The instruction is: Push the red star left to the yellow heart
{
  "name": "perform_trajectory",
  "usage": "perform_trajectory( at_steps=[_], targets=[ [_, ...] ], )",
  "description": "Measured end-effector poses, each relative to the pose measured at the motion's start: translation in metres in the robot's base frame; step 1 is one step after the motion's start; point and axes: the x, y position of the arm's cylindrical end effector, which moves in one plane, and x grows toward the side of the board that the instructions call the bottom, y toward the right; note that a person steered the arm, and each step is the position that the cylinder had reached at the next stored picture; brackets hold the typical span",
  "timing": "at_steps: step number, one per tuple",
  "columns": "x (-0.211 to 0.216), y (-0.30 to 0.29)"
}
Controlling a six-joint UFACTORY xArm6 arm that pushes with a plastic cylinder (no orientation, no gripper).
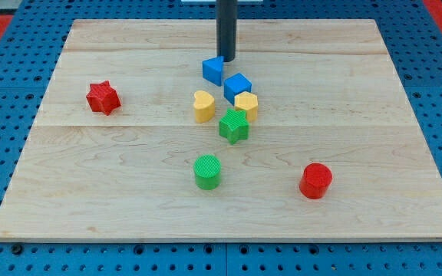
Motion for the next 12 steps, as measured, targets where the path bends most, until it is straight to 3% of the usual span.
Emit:
perform_trajectory(
  at_steps=[2, 3, 4, 5, 6, 8, 11, 12],
  targets=[
    [0.012, -0.002],
    [-0.005, -0.01],
    [-0.038, -0.07],
    [-0.034, -0.19],
    [0.019, -0.247],
    [0.099, -0.2],
    [0.125, -0.132],
    [0.175, -0.126]
  ],
)
